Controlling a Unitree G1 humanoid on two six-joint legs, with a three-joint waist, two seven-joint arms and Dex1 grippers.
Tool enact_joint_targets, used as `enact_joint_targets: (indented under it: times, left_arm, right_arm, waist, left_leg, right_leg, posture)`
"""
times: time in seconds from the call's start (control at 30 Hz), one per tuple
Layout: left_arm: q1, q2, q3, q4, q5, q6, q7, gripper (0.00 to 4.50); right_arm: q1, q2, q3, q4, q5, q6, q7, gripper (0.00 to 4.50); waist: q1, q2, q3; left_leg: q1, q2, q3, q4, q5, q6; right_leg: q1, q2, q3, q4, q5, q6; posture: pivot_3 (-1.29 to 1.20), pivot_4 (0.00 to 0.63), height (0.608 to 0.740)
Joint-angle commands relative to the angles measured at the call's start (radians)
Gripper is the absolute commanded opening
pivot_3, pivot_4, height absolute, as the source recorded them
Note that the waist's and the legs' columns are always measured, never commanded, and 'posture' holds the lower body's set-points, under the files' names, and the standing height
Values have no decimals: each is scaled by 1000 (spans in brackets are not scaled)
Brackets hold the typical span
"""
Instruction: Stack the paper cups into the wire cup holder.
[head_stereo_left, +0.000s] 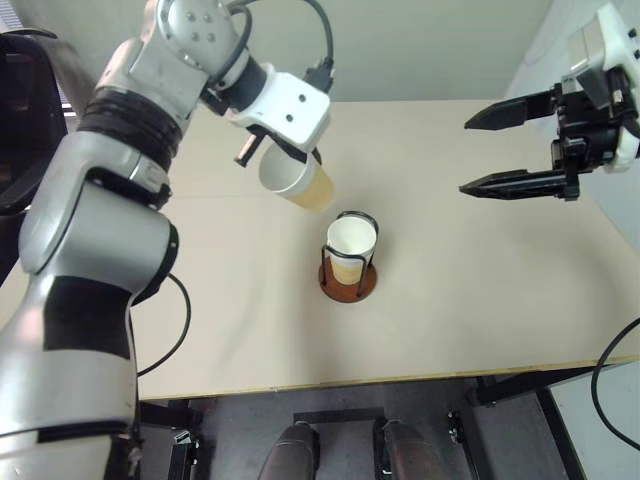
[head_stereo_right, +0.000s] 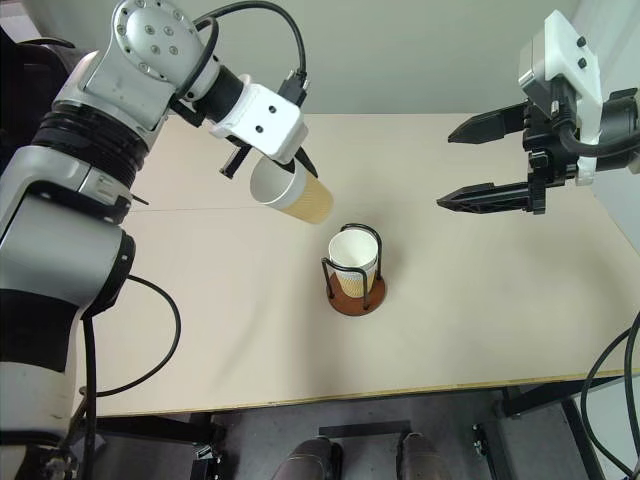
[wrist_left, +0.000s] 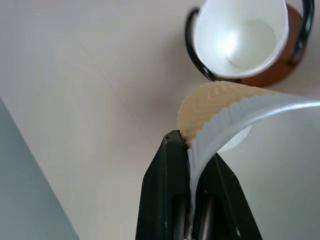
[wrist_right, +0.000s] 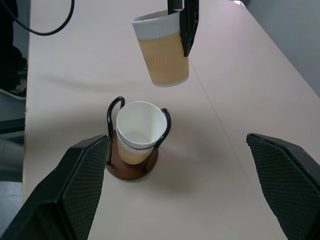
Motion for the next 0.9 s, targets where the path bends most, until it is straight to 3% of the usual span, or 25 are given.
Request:
enact_joint_targets:
  times: [0.03,0.47,0.9]
  left_arm:
    - [-61,0,-35,-22,-78,24,-29,52]
    - [-97,69,-284,-191,-340,104,-29,52]
    - [-78,14,-297,-158,-328,57,-29,52]
  right_arm:
    - [-20,-24,-38,-7,-5,-13,9,4500]
    - [-34,-59,-38,-9,-7,1,16,4500]
    - [-32,-69,-42,-19,-4,9,11,4500]
  waist:
    - [-1,0,0]
    - [13,2,1]
    - [18,4,1]
  left_leg:
    - [0,0,-1,1,0,0]
    - [-5,-1,1,2,2,3]
    - [-5,-2,1,11,3,5]
  right_leg:
    - [0,0,1,0,0,0]
    - [0,0,-1,-5,3,4]
    - [5,-3,0,-6,6,8]
  posture:
    - [0,150,740]
    - [0,150,740]
    - [0,150,740]
